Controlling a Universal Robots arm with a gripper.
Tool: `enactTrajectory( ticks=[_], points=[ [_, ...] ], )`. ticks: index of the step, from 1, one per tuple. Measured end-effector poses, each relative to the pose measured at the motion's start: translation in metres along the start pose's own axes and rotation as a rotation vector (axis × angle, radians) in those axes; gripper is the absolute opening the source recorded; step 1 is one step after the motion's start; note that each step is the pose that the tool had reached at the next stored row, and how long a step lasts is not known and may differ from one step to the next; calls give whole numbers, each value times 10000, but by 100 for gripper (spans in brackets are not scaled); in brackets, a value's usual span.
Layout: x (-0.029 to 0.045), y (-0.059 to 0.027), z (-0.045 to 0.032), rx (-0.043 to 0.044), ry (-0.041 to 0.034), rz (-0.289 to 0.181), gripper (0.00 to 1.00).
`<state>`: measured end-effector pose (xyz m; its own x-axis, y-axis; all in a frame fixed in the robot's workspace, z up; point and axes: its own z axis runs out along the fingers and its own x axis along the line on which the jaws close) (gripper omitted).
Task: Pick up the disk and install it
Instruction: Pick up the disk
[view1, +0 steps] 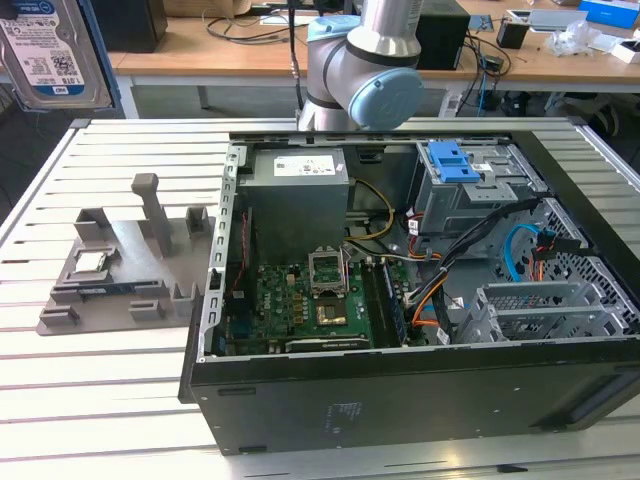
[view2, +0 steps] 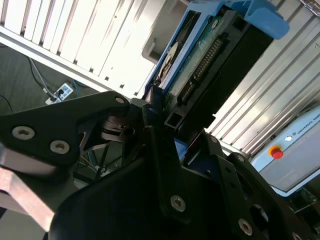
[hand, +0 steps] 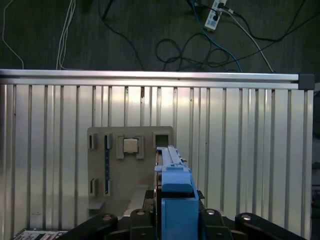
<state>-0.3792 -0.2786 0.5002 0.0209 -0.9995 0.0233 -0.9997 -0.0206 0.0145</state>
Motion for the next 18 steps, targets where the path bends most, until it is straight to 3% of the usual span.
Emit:
enactTrajectory(
  ticks=[7, 9, 18],
  points=[
    [0, -4, -2, -2, -11, 1, 36],
    [4, -32, -2, 0, -60, -1, 36],
    [12, -402, -8, 0, -63, 0, 36]
  ],
)
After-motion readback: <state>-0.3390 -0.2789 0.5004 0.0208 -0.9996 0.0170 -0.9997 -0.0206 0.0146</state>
